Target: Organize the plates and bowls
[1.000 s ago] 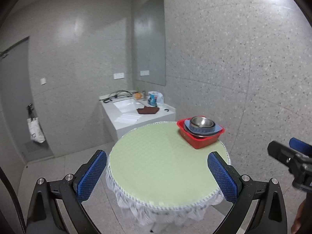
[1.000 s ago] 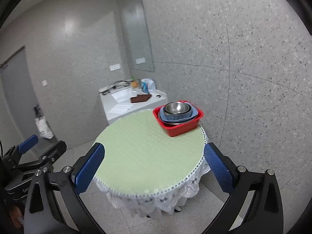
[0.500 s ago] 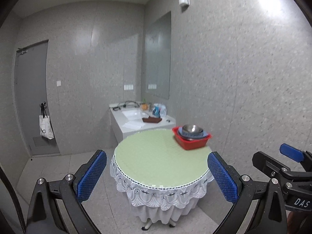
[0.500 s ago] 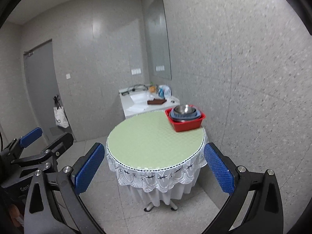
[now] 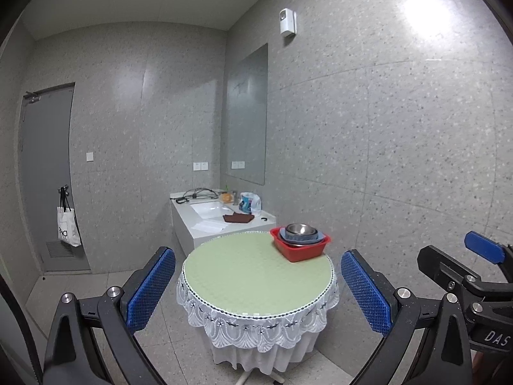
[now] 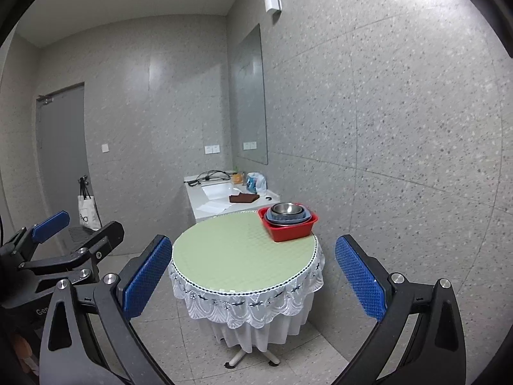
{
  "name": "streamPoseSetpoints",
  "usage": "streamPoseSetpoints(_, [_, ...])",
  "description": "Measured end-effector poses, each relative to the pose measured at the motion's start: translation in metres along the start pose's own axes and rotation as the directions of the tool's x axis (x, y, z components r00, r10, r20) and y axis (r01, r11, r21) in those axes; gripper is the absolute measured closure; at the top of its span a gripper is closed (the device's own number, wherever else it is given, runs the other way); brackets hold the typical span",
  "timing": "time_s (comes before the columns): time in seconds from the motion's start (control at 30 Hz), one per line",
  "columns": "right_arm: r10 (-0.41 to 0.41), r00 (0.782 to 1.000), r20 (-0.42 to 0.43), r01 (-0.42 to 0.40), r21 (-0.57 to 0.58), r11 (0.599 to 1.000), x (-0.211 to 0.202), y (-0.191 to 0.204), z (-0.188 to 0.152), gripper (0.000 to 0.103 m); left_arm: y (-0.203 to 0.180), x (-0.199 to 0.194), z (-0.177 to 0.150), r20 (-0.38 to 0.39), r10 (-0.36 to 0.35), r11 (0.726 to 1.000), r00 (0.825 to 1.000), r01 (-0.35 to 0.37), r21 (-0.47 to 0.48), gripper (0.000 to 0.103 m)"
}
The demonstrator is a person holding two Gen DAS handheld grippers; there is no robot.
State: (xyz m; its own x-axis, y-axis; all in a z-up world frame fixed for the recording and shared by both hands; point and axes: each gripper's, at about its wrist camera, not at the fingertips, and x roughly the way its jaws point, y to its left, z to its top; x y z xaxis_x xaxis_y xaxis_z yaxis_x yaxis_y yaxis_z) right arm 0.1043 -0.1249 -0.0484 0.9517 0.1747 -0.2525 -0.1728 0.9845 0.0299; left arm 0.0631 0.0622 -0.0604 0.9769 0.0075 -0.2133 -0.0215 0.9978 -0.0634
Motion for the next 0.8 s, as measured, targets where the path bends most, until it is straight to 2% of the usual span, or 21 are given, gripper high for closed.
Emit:
streamPoseSetpoints(0.3, [-0.023,0.999,0.023,0.023,-0.012,1.000,-0.014,0.001,0.000,0.000,0.006,-0.015,-0.002,0.008,-0.002,1.000,1.000,0.002,-0.004,0.001])
streamPoseSetpoints(0.8, [-0.029,0.999,0.031,0.029,-0.009,1.000,-0.016,-0.009,-0.003,0.000,0.009,-0.010,0.004,0.011,-0.005,1.000,1.000,0.005,0.013,0.001])
